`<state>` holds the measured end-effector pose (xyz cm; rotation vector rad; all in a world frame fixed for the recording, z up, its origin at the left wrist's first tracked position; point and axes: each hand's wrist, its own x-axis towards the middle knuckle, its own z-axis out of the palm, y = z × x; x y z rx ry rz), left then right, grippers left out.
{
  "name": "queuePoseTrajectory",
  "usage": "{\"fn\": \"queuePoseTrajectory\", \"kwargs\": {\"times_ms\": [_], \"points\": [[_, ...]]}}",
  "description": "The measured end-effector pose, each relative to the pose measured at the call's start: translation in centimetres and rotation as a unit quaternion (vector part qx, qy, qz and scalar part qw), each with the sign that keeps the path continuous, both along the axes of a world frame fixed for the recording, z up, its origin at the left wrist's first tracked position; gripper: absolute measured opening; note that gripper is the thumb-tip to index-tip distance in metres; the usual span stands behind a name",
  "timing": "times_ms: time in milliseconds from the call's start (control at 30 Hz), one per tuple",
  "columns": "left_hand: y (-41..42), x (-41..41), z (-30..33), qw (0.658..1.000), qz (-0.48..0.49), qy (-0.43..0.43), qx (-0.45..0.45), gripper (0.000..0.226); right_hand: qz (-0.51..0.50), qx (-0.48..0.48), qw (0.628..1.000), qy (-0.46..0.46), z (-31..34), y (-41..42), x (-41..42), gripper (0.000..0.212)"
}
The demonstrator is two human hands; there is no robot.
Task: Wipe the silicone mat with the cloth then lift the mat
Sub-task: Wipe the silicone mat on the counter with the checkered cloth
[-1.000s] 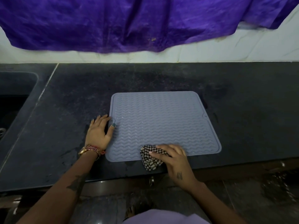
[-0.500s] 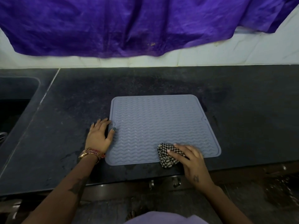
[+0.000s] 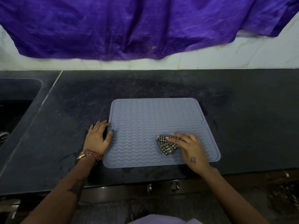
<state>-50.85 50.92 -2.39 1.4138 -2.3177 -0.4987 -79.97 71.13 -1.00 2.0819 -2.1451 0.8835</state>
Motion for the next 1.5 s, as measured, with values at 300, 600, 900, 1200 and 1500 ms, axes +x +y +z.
{"fn": "queuePoseTrajectory", "kwargs": {"times_ms": [300, 600, 900, 1200, 1500], "points": [[0.0, -0.2, 0.1, 1.000, 0.006, 0.006, -0.004, 0.075, 0.028, 0.105, 0.994, -0.011, 0.4, -3.0, -1.3, 0.051], [0.5, -0.2, 0.2, 1.000, 0.006, 0.000, -0.007, 0.075, 0.012, 0.142, 0.989, 0.028, 0.3, -5.5, -2.7, 0.053], [0.2, -0.3, 0.1, 1.000, 0.011, 0.014, -0.011, 0.072, -0.029, 0.137, 0.988, 0.059, 0.0, -8.8, -4.5, 0.056], [0.3, -0.3, 0.1, 1.000, 0.012, 0.017, -0.018, 0.069, -0.041, 0.159, 0.985, 0.047, 0.8, -13.8, -6.8, 0.061], [0.3, -0.4, 0.3, 1.000, 0.012, 0.022, -0.018, 0.067, -0.068, 0.144, 0.987, 0.029, 1.8, -16.7, -8.5, 0.058]]}}
